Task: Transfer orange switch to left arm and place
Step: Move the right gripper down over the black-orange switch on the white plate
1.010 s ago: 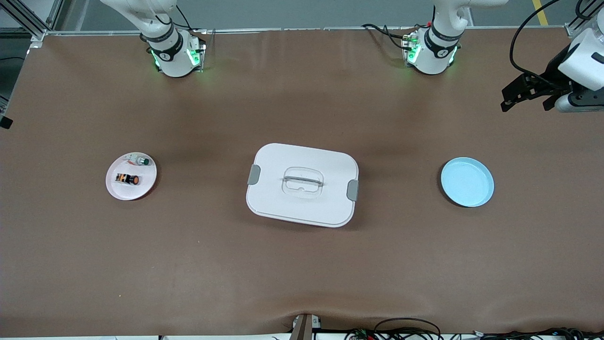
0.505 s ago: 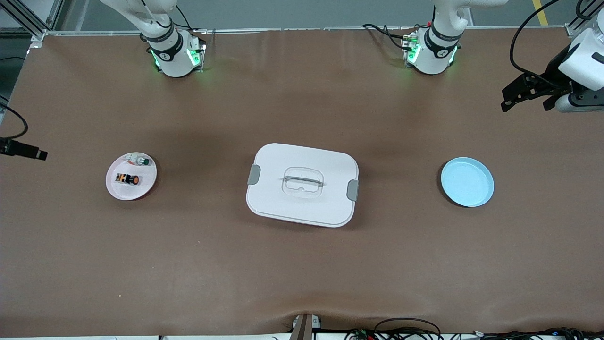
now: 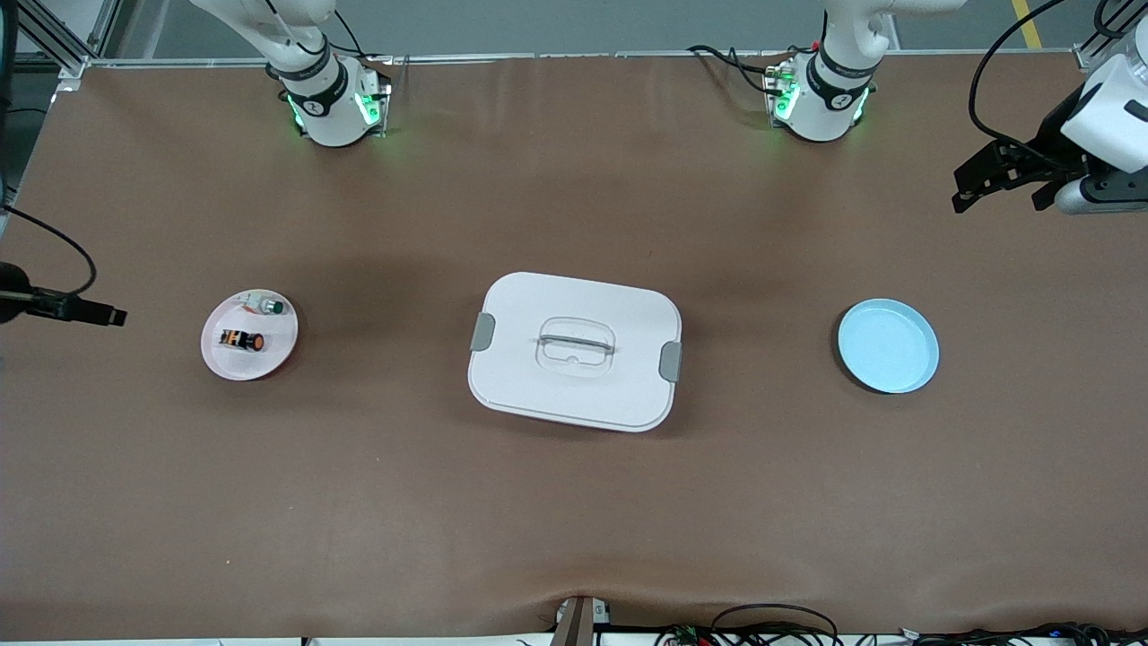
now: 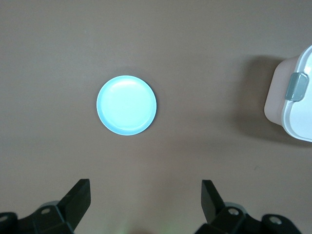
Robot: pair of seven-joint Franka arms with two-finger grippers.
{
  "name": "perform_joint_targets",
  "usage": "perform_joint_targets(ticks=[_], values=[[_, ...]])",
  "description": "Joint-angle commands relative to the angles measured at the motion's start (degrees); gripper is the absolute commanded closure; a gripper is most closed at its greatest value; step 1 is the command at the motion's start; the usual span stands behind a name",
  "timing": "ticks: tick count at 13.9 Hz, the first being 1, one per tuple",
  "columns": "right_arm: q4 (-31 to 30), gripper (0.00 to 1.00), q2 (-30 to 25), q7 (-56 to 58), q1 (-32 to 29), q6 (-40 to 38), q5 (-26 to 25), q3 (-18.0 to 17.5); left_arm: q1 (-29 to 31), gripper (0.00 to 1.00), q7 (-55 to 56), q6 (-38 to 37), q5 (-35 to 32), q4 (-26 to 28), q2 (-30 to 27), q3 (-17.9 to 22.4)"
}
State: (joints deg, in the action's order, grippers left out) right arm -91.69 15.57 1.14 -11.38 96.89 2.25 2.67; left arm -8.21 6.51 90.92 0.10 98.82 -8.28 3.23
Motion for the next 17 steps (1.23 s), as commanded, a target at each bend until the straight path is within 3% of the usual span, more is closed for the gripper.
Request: perform_joint_targets(ticks=[1,4,13,17], values=[[-7.0,0.0,-1.7,0.4,-0.8,5.7,0.5,-0.6,0.1,0.0,-1.3,-1.2,-0.7,-1.5,0.7,-0.1],[-9.2,0.0,-1.8,0.4,-0.8,7.5,0.3,-0.6,0.0,0.0,-1.3,-1.2,-0.7,-1.5,0.7,-0.1],[-26.6,0.0,-1.6,5.6,-0.8,30.7,0.2,-0.7,0.2,0.0,-1.3,-1.2,-0.7,-1.5,0.7,-0.1],[-29.6,0.0,-0.4,7.6,-0.8,36.3,0.5,-0.7,0.2,0.0,-1.3,-1.2,-0.7,-1.4,0.7,-0.1]])
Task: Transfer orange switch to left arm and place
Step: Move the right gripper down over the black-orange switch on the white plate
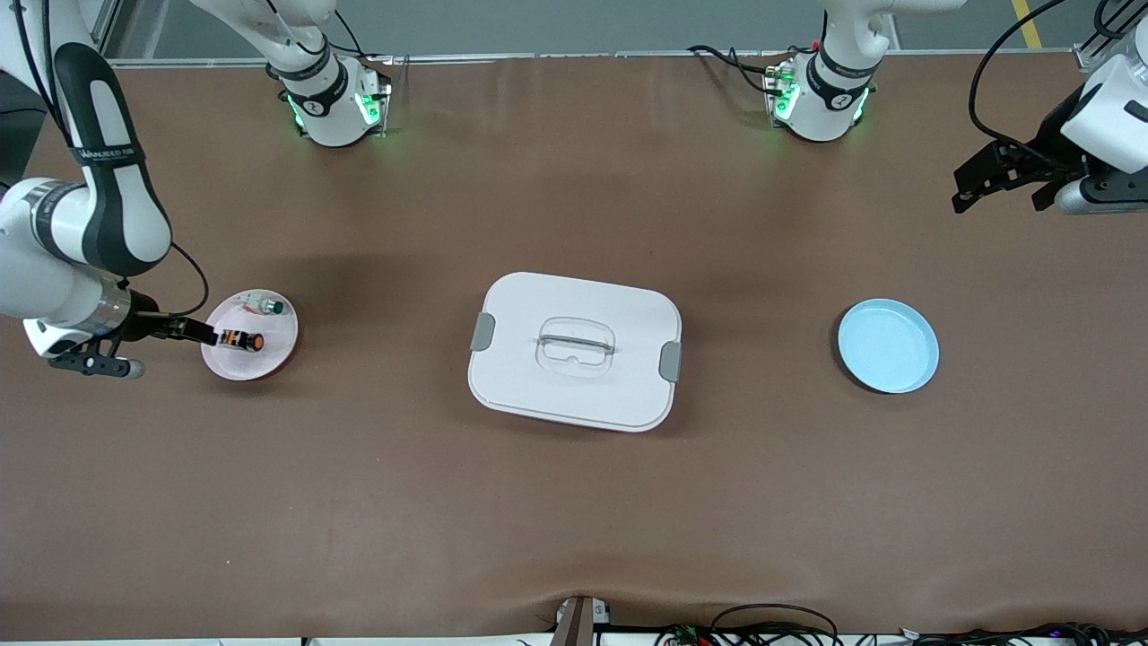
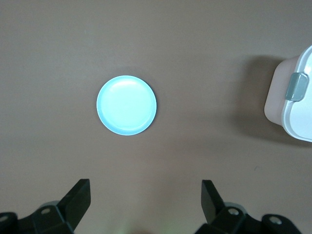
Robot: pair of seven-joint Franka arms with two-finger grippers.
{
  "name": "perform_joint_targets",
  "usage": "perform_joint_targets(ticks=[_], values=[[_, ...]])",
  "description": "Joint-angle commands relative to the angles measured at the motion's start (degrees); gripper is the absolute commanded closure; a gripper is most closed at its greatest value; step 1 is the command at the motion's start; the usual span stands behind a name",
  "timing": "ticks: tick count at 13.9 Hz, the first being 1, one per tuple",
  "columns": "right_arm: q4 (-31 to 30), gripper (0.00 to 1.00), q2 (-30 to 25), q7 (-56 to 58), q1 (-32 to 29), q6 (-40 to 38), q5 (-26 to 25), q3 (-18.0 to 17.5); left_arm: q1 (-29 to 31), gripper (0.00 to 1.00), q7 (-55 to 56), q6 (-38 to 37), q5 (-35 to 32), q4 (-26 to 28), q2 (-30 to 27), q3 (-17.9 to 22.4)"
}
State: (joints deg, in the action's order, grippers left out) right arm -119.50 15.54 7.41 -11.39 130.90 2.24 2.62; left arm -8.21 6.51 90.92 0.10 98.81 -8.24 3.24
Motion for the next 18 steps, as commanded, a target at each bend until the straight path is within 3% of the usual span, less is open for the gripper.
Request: perform_joint_targets(ticks=[1,18], values=[[-2.6,0.0,0.3,1.3,-0.8,3.9,0.5,-0.7,0.2,0.0,-1.3,-1.2,-0.7,-1.4,0.7,-0.1],[-5.3,0.0,7.3,3.0,-0.9,12.5,1.0,-0.9,0.2,0.0,-1.3,-1.2,-0.7,-1.4,0.9,-0.1]])
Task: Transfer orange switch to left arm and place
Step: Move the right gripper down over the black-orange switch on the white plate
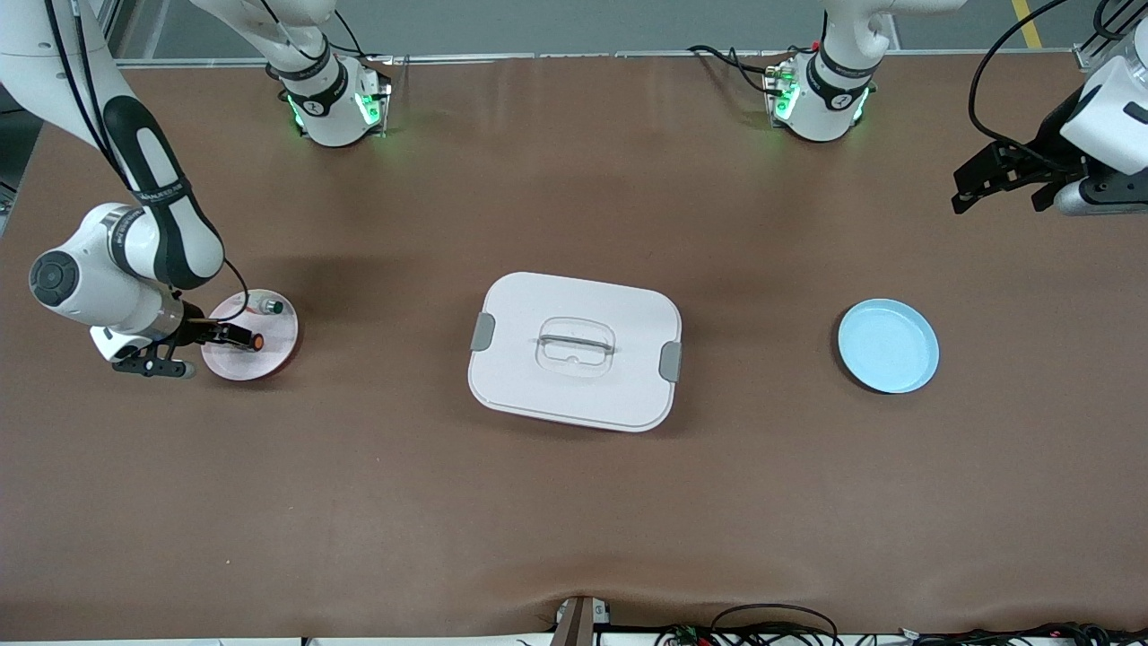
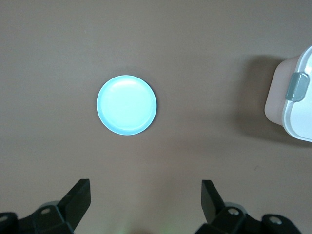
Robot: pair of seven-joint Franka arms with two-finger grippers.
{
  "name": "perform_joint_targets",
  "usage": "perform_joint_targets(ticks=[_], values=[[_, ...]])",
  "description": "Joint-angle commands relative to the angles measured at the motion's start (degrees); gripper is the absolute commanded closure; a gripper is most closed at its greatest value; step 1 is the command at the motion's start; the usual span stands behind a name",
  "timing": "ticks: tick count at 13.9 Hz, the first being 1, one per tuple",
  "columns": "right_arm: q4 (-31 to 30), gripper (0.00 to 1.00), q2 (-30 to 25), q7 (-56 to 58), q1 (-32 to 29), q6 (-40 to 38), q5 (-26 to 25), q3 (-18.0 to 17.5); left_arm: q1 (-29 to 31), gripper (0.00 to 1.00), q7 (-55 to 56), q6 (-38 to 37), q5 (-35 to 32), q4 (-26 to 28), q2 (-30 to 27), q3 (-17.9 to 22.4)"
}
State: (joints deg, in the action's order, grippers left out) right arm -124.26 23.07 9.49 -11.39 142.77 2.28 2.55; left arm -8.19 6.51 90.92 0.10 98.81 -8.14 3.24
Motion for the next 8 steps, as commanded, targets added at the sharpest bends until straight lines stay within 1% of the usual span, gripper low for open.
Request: perform_joint_targets(ticks=[1,3,5,8], values=[[-0.8,0.0,-0.2,0.9,-0.8,0.6,1.0,-0.8,0.2,0.0,-1.3,-1.2,-0.7,-1.4,0.8,-0.1],[-0.8,0.0,-0.1,0.8,-0.8,0.6,1.2,-0.8,0.3,0.0,-1.3,-1.2,-0.7,-1.4,0.8,-0.1],[-0.8,0.0,0.2,0.9,-0.6,0.5,3.1,-0.8,0.2,0.0,-1.3,-1.2,-0.7,-1.4,0.8,-0.1],[-0.5,0.0,0.0,0.7,-0.3,-0.1,3.3,-1.2,0.3,0.0,-1.3,-1.2,-0.7,-1.4,0.8,-0.1]])
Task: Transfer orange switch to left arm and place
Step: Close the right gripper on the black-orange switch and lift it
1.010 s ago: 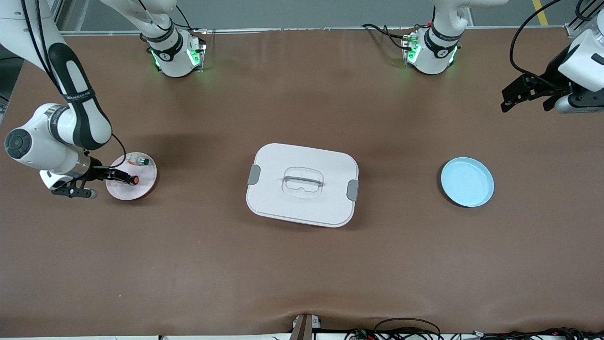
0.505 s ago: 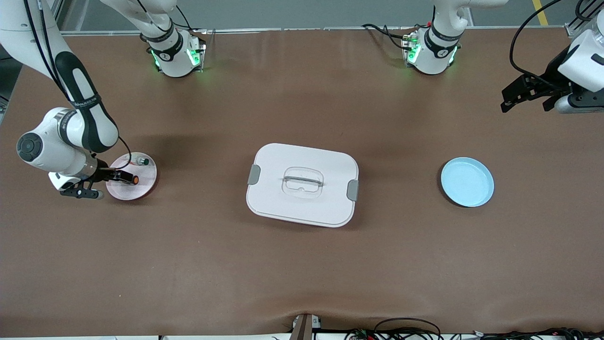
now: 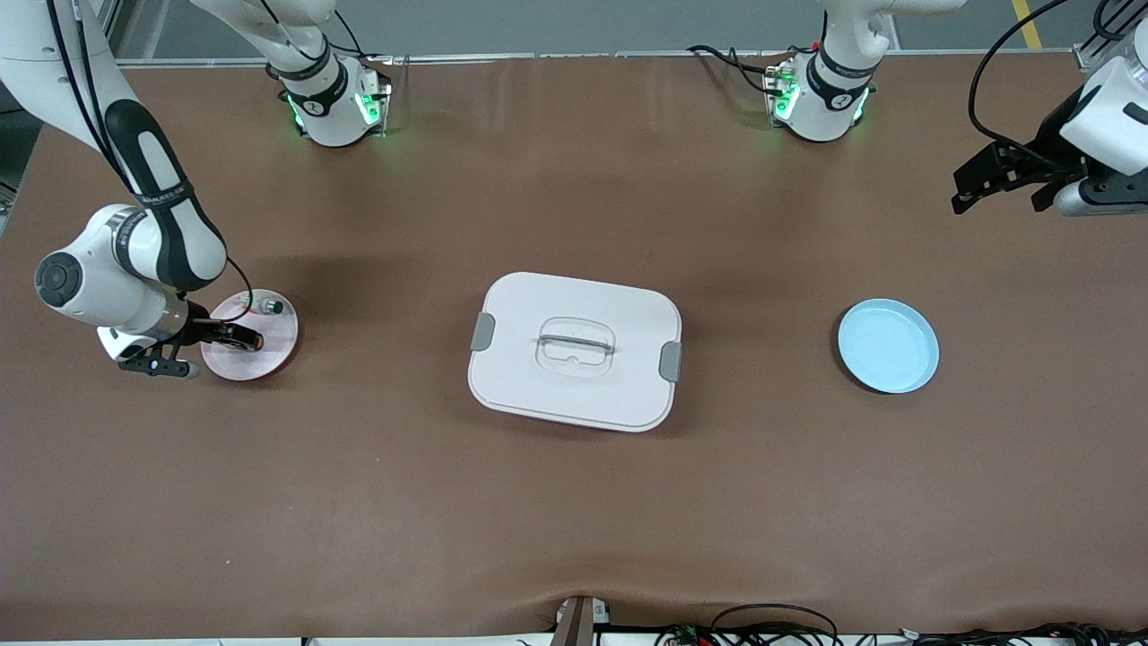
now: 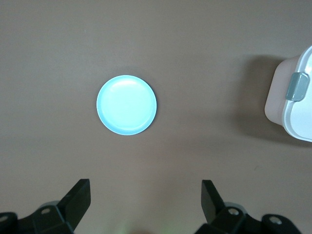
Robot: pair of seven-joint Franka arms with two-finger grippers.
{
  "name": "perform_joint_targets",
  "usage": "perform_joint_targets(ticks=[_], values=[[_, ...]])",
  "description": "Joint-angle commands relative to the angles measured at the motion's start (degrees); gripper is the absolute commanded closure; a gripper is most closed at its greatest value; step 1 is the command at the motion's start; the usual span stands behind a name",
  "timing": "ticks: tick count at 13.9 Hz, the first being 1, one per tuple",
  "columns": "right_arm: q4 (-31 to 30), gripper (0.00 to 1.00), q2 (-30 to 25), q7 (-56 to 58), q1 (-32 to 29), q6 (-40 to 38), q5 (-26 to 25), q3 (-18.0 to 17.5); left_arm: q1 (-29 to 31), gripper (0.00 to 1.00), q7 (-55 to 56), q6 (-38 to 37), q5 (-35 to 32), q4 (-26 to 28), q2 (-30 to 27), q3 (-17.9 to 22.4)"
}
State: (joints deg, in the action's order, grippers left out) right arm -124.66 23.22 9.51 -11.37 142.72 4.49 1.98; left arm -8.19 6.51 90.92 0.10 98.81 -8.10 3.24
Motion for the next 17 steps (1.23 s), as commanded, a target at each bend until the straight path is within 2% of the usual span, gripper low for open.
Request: perform_joint_targets(ticks=[1,17], values=[[-0.1,0.0,-0.1,0.9,-0.4,-0.1,1.0,-0.7,0.3,0.0,-1.3,-1.2,-0.7,-1.4,0.8,-0.1],[-1.2,0.0,1.1,2.4,-0.9,2.6,1.1,-0.6,0.3,0.0,-1.3,-1.2,-0.7,-1.4,0.8,0.0]])
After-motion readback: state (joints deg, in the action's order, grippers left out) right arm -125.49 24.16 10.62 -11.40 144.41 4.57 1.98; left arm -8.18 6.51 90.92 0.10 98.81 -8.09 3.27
